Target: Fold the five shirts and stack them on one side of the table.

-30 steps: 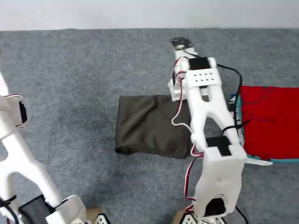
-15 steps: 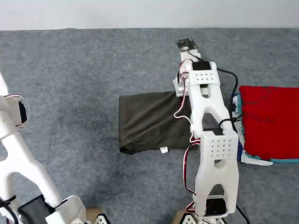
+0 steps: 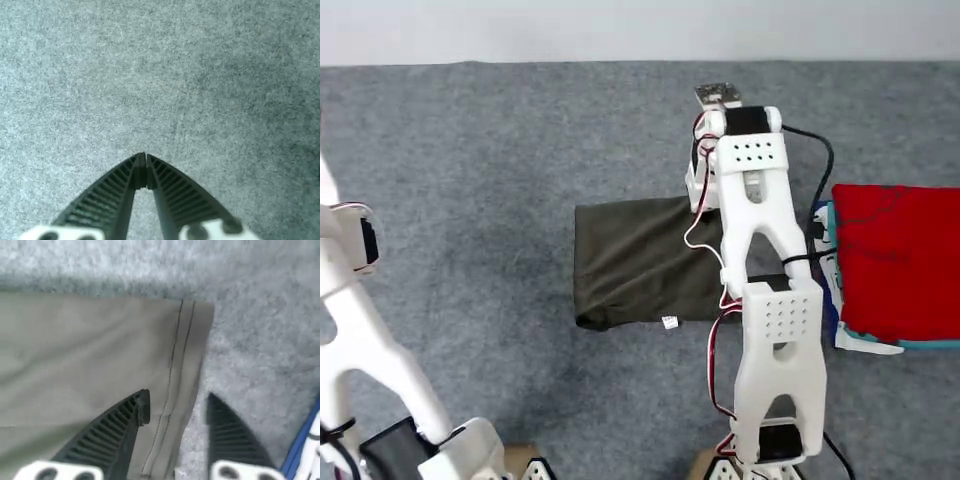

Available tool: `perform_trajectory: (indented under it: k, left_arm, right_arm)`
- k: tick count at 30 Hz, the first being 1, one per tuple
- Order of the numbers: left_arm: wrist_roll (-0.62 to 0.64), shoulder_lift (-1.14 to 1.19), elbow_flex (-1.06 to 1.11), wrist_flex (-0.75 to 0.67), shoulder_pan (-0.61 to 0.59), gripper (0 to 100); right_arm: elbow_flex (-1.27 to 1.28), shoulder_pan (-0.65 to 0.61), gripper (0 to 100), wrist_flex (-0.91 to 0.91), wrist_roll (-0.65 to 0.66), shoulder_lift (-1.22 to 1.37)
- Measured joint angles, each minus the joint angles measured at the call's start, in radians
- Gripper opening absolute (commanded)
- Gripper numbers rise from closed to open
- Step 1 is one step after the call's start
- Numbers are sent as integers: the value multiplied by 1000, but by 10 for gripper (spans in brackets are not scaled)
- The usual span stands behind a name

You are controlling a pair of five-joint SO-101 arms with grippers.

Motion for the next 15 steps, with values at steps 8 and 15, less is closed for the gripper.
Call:
perform_trajectory:
  k: [8, 15]
  left_arm:
    - [-6, 0, 0, 0, 0, 5]
    - [-6, 0, 0, 0, 0, 5]
  right_arm:
    - [250, -130, 362, 0, -149, -89]
    - [264, -181, 362, -18, -241, -34]
